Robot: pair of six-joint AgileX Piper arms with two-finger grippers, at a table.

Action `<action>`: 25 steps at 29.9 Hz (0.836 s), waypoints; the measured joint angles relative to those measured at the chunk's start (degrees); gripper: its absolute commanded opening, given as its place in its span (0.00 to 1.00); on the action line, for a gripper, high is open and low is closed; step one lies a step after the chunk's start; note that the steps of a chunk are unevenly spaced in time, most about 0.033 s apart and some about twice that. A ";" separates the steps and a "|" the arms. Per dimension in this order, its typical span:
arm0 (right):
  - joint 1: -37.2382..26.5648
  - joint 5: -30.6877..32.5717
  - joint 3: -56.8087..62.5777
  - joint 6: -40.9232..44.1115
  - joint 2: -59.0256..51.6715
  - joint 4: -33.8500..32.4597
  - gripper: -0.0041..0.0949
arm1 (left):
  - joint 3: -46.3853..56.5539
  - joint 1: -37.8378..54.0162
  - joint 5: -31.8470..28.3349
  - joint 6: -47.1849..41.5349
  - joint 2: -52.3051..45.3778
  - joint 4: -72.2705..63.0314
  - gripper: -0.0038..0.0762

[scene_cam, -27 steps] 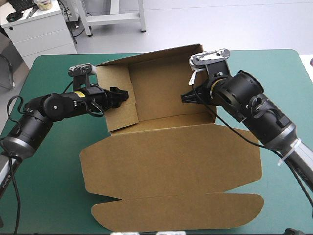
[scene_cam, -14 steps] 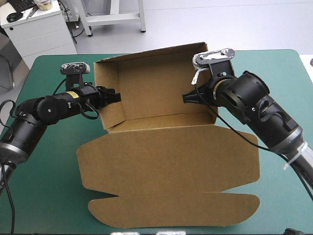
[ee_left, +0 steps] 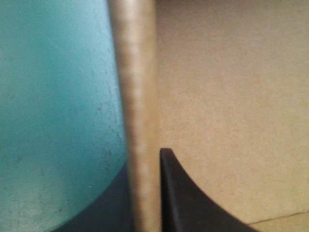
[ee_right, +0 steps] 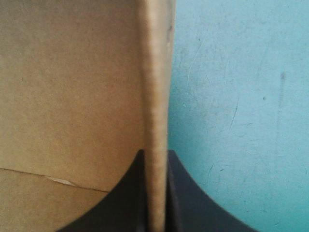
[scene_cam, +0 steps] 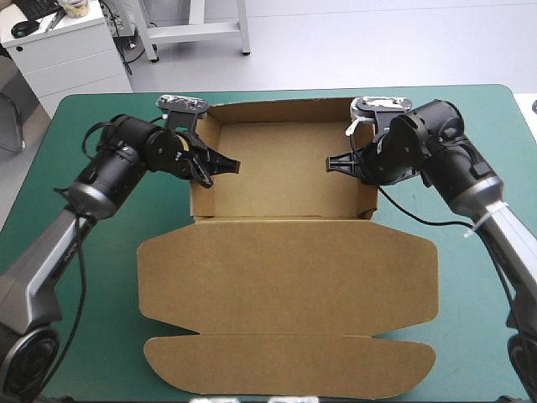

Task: Fold the box

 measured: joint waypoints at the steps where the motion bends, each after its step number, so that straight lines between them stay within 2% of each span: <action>1: -0.52 0.00 0.05 -0.48 1.17 0.31 0.03 | -1.21 -0.33 0.89 -0.48 1.98 0.62 0.04; 8: -2.40 -0.68 0.09 -3.07 11.57 1.78 0.03 | -5.24 -0.69 4.22 -2.81 12.00 2.18 0.04; 20: -3.43 -2.98 0.09 -5.61 18.77 2.95 0.03 | -5.42 -0.69 4.66 -4.88 18.14 2.64 0.04; 22: -3.62 -2.98 0.11 -5.97 19.01 2.90 0.08 | -5.47 -0.69 4.45 -4.95 18.69 2.36 0.04; 25: -4.32 -3.03 0.11 -6.42 19.08 3.09 0.27 | -5.66 -0.69 3.86 -4.89 19.23 1.78 0.06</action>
